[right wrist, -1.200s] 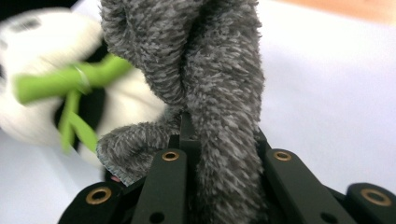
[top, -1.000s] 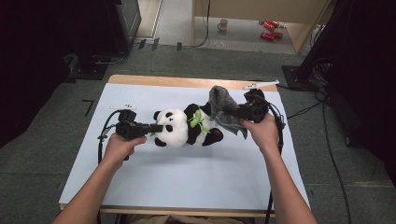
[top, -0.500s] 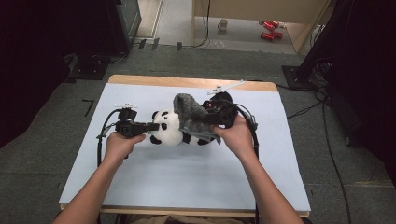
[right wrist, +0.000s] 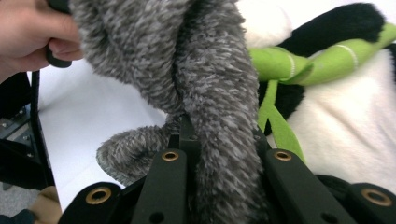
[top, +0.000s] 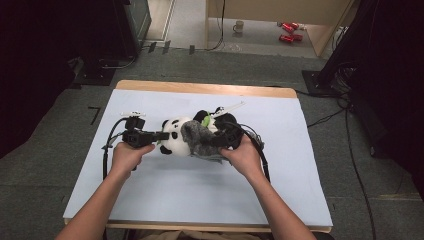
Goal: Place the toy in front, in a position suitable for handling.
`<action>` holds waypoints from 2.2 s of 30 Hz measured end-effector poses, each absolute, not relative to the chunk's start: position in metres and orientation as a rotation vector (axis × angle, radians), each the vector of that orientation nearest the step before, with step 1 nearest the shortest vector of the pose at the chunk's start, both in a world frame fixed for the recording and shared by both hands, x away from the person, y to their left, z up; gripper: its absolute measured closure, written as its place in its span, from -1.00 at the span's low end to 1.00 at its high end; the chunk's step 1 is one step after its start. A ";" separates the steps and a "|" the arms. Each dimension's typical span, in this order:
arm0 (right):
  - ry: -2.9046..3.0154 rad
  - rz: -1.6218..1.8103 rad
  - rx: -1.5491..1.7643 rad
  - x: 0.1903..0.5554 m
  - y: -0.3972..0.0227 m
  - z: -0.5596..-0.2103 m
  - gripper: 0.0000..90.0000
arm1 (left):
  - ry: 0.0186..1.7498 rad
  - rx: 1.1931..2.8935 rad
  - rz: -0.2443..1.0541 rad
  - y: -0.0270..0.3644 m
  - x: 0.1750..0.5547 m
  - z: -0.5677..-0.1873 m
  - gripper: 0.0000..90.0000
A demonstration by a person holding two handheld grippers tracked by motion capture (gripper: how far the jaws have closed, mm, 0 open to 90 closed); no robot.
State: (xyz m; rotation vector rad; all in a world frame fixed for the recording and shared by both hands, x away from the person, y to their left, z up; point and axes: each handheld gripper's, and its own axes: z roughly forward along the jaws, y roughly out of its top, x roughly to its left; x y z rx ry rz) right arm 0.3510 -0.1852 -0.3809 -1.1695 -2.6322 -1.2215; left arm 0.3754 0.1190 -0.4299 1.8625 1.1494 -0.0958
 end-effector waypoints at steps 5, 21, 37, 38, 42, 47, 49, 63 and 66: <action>-2.636 -1.237 -1.164 0.358 -0.189 -0.380 0.72 | 1.117 1.894 -0.077 0.117 0.372 -0.428 0.83; -2.645 -1.258 -1.163 0.377 -0.190 -0.382 0.72 | 1.078 1.909 0.002 0.119 0.372 -0.430 0.56; -2.652 -1.256 -1.174 0.392 -0.187 -0.377 0.72 | 0.776 2.002 0.156 0.110 0.362 -0.434 -0.53; -2.647 -1.256 -1.180 0.393 -0.187 -0.377 0.72 | 0.772 2.002 0.170 0.109 0.363 -0.436 -0.54; -2.640 -1.263 -1.190 0.398 -0.186 -0.375 0.72 | 0.758 2.004 0.184 0.107 0.368 -0.441 -0.61; -2.630 -1.272 -1.207 0.404 -0.185 -0.375 0.72 | 0.783 1.984 0.159 0.106 0.375 -0.445 -0.64; -2.625 -1.269 -1.213 0.406 -0.185 -0.375 0.72 | 0.792 1.979 0.157 0.106 0.378 -0.447 -0.64; -2.610 -1.287 -1.243 0.414 -0.181 -0.375 0.72 | 0.851 1.979 0.163 0.103 0.380 -0.445 0.09; -2.577 -1.301 -1.253 0.413 -0.180 -0.372 0.72 | 0.879 1.977 0.144 0.103 0.379 -0.443 0.27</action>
